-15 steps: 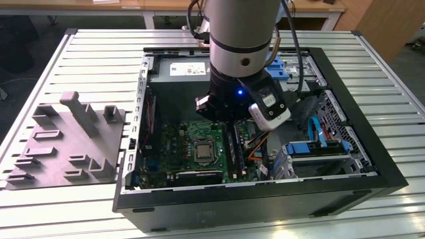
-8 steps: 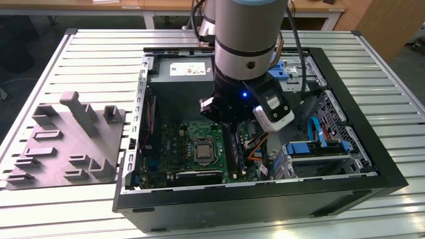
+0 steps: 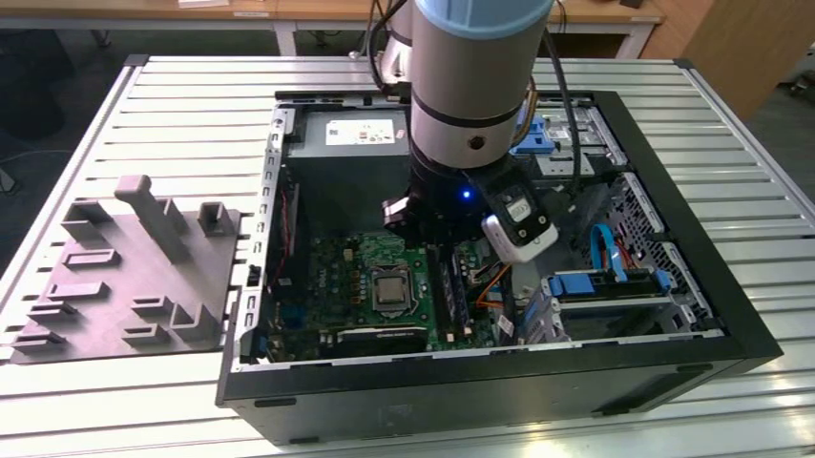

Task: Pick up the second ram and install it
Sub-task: 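Insert the second ram into the second slot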

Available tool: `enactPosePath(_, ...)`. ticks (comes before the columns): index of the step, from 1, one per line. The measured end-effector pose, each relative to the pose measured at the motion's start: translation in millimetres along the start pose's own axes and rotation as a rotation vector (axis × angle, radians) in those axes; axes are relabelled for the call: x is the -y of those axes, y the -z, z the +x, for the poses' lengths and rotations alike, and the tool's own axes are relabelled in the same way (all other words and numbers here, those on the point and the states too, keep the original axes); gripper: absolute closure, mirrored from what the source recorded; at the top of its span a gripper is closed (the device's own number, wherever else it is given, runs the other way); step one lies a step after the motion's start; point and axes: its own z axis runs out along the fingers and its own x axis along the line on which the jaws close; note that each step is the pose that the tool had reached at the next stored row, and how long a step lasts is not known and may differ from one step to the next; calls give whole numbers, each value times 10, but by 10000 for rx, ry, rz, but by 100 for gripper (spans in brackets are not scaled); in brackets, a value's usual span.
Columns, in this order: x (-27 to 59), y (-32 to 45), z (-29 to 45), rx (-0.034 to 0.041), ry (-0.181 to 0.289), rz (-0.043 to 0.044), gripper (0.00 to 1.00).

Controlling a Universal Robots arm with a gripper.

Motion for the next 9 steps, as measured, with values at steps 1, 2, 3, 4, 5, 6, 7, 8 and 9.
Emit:
enactPosePath(1,1,-13,1,1,0,-1,89)
enactPosePath(2,3,-48,2,2,-22,0,89)
enactPosePath(3,4,-55,3,5,-58,2,89)
enactPosePath(4,4,-62,3,6,-81,3,89)
enactPosePath(5,4,-66,3,6,-90,7,89)
enactPosePath(6,5,-68,4,7,-93,31,89)
enactPosePath(7,5,-72,4,5,-96,93,89)
enactPosePath(8,5,-74,4,4,-98,163,89)
enactPosePath(9,5,-76,4,4,-101,201,89)
